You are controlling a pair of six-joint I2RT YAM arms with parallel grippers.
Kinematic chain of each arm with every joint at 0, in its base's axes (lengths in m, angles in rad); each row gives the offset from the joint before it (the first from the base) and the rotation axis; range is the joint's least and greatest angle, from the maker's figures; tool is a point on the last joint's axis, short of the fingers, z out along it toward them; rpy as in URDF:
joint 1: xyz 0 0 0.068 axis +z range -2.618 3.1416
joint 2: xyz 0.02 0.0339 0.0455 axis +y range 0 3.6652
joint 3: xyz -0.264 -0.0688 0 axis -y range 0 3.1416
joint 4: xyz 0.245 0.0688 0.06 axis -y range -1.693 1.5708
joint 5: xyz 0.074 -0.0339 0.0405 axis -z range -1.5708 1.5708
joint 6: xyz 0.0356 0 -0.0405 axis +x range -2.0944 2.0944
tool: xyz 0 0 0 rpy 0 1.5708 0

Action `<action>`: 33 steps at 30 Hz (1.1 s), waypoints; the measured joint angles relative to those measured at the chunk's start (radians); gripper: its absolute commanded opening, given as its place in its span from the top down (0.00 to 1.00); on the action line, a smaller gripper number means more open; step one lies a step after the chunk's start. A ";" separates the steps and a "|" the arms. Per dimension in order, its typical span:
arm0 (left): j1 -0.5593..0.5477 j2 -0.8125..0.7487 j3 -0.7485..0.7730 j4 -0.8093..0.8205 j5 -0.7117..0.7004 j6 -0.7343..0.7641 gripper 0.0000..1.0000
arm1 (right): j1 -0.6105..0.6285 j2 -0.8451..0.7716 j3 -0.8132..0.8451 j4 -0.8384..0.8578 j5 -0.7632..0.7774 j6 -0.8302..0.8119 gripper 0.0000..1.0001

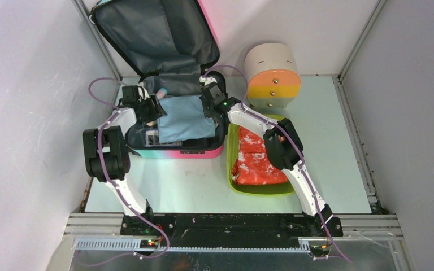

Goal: Open, take out, and arrange the luggage

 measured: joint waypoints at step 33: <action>-0.085 -0.225 -0.069 0.059 -0.079 -0.100 1.00 | 0.018 -0.098 -0.018 0.005 0.057 -0.002 1.00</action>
